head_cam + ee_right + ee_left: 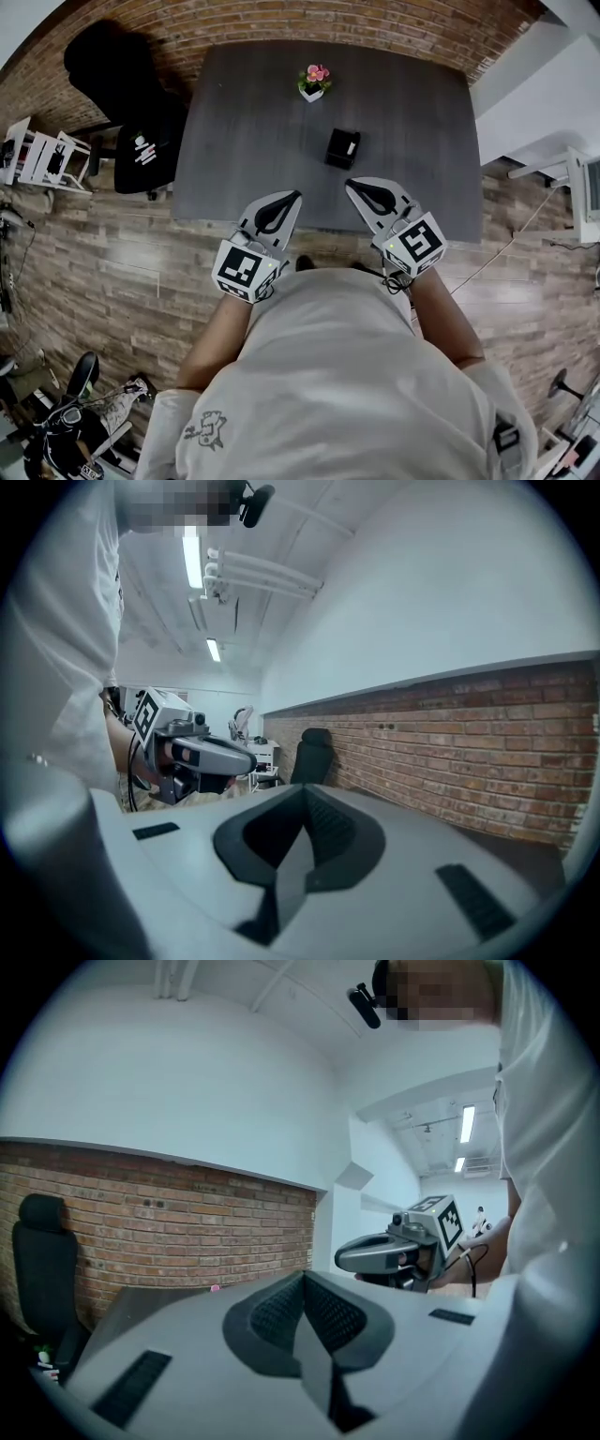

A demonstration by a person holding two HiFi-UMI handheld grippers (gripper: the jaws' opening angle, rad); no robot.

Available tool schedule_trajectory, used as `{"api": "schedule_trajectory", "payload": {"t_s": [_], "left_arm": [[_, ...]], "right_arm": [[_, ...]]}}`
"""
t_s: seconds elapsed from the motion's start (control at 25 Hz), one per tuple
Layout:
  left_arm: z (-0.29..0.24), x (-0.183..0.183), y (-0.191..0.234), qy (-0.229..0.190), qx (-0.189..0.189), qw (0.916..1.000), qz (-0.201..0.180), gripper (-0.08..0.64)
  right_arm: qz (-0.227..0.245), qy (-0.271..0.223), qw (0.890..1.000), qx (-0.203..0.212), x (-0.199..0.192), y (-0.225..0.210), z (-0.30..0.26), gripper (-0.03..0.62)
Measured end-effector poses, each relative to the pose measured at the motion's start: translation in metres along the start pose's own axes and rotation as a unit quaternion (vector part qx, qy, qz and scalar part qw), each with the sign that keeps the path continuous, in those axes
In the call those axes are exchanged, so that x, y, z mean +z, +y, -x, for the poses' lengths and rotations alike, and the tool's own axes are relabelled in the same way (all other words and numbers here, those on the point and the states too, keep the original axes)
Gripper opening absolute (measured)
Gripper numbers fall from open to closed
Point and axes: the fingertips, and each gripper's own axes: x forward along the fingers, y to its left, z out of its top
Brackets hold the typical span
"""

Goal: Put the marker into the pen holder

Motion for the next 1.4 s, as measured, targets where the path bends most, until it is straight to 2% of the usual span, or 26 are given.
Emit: {"api": "schedule_trajectory", "payload": {"t_s": [0.32, 0.6, 0.84, 1.0, 1.12, 1.4], "left_arm": [[-0.027, 0.001, -0.041, 0.001, 0.030, 0.9995, 0.011, 0.011], [-0.053, 0.005, -0.094, 0.007, 0.035, 0.9993, 0.012, 0.011], [-0.074, -0.006, -0.139, 0.013, 0.034, 0.9992, 0.017, 0.011], [-0.079, -0.008, -0.159, 0.014, 0.031, 0.9992, 0.023, 0.011], [-0.078, -0.006, -0.168, 0.010, 0.019, 0.9997, 0.014, 0.011], [-0.042, -0.003, -0.168, -0.005, 0.014, 0.9999, 0.006, 0.011]], "right_arm": [[0.009, -0.007, 1.000, 0.029, -0.006, -0.018, 0.052, 0.006], [0.005, -0.010, 0.999, 0.037, -0.015, -0.038, 0.104, 0.005], [-0.014, -0.013, 0.999, 0.045, -0.035, -0.045, 0.146, 0.005], [-0.018, -0.006, 0.998, 0.057, -0.041, -0.040, 0.163, 0.005], [-0.009, -0.007, 0.999, 0.047, -0.039, -0.037, 0.170, 0.005], [0.004, -0.012, 0.999, 0.037, -0.028, 0.001, 0.174, 0.005]]}}
